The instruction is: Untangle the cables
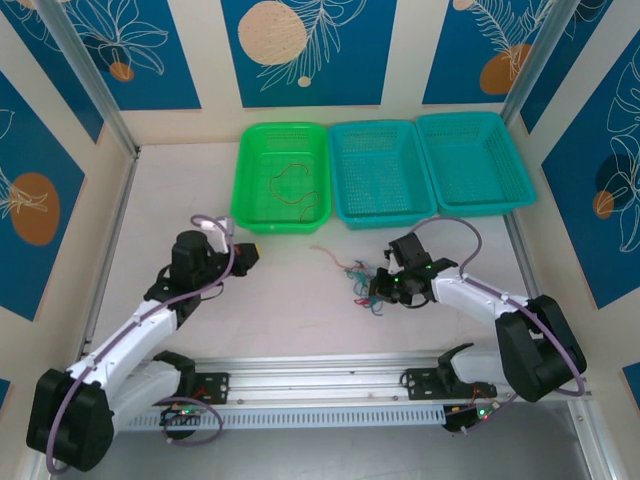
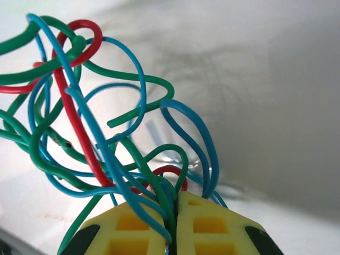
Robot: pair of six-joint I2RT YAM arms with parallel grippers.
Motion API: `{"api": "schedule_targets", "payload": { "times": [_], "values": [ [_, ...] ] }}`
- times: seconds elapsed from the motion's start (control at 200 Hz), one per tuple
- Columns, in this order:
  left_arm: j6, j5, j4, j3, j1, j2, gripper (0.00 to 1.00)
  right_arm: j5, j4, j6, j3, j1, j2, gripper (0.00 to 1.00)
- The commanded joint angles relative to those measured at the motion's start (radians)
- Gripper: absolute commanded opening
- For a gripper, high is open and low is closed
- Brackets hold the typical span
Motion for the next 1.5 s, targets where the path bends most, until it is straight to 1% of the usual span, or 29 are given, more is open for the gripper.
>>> {"api": "schedule_targets", "payload": {
  "times": [0.0, 0.04, 0.1, 0.185, 0.25, 0.34, 0.395, 0.47, 0.53, 0.575, 0.61, 0.675, 0.71, 0.735, 0.785, 0.81, 0.87, 0.945, 1.01, 1.105, 1.19, 1.335, 1.435, 1.495],
  "values": [
    [0.017, 0.102, 0.097, 0.013, -0.078, 0.004, 0.29, -0.043, -0.036, -0.135, 0.073, 0.073, -0.018, 0.03],
    [-0.017, 0.065, 0.093, 0.010, -0.101, 0.006, 0.35, -0.047, -0.038, -0.148, 0.090, 0.095, -0.014, 0.03],
    [-0.125, 0.021, 0.143, -0.018, -0.115, 0.019, 0.41, -0.045, -0.033, -0.145, 0.113, 0.119, -0.001, 0.03],
    [-0.298, -0.041, 0.252, -0.078, -0.141, 0.043, 0.45, -0.043, -0.027, -0.122, 0.139, 0.135, 0.027, 0.03],
    [-0.369, -0.074, 0.332, -0.111, -0.174, 0.061, 0.47, -0.048, -0.023, -0.108, 0.158, 0.143, 0.050, 0.03],
    [-0.392, -0.126, 0.380, -0.117, -0.233, 0.076, 0.49, -0.065, -0.011, -0.096, 0.178, 0.151, 0.078, 0.03],
    [-0.392, -0.148, 0.400, -0.111, -0.263, 0.088, 0.54, -0.071, -0.007, -0.089, 0.190, 0.155, 0.093, 0.03],
    [-0.400, -0.190, 0.401, -0.100, -0.290, 0.114, 0.65, -0.080, -0.004, -0.085, 0.203, 0.164, 0.105, 0.02],
    [-0.423, -0.234, 0.400, -0.100, -0.306, 0.142, 0.77, -0.082, -0.001, -0.075, 0.207, 0.167, 0.108, 0.02],
    [-0.430, -0.254, 0.422, -0.103, -0.315, 0.173, 0.83, -0.091, 0.007, -0.068, 0.207, 0.169, 0.107, 0.02],
    [-0.433, -0.266, 0.445, -0.100, -0.319, 0.200, 0.85, -0.099, 0.015, -0.061, 0.207, 0.174, 0.107, 0.02],
    [-0.448, -0.285, 0.490, -0.092, -0.325, 0.253, 0.85, -0.113, 0.032, -0.050, 0.199, 0.184, 0.102, 0.02],
    [-0.459, -0.297, 0.509, -0.084, -0.328, 0.282, 0.84, -0.120, 0.042, -0.045, 0.196, 0.190, 0.100, 0.02],
    [-0.465, -0.304, 0.527, -0.078, -0.330, 0.301, 0.81, -0.125, 0.047, -0.042, 0.196, 0.196, 0.101, 0.02],
    [-0.478, -0.313, 0.569, -0.070, -0.331, 0.333, 0.69, -0.128, 0.054, -0.039, 0.194, 0.207, 0.103, 0.02],
    [-0.481, -0.317, 0.591, -0.066, -0.332, 0.349, 0.62, -0.126, 0.055, -0.037, 0.193, 0.213, 0.105, 0.02],
    [-0.485, -0.329, 0.633, -0.060, -0.332, 0.369, 0.41, -0.112, 0.054, -0.031, 0.192, 0.223, 0.113, 0.03],
    [-0.478, -0.354, 0.632, -0.054, -0.334, 0.365, 0.17, -0.089, 0.041, -0.023, 0.193, 0.230, 0.133, 0.03],
    [-0.465, -0.377, 0.602, -0.056, -0.333, 0.339, 0.00, -0.058, 0.027, -0.010, 0.190, 0.235, 0.147, 0.05],
    [-0.436, -0.409, 0.531, -0.068, -0.333, 0.267, 0.00, 0.058, -0.026, 0.042, 0.186, 0.230, 0.169, 0.13],
    [-0.389, -0.448, 0.416, -0.075, -0.329, 0.161, 0.00, 0.140, -0.092, 0.080, 0.185, 0.204, 0.189, 0.13],
    [-0.299, -0.578, 0.129, -0.063, -0.323, -0.044, 0.00, 0.174, -0.143, 0.114, 0.156, 0.133, 0.184, 0.12],
    [-0.278, -0.639, 0.007, -0.073, -0.300, -0.147, 0.00, 0.172, -0.156, 0.121, 0.135, 0.080, 0.161, 0.12],
    [-0.277, -0.655, -0.032, -0.084, -0.279, -0.191, 0.00, 0.172, -0.163, 0.125, 0.122, 0.050, 0.138, 0.11]
  ]
}}
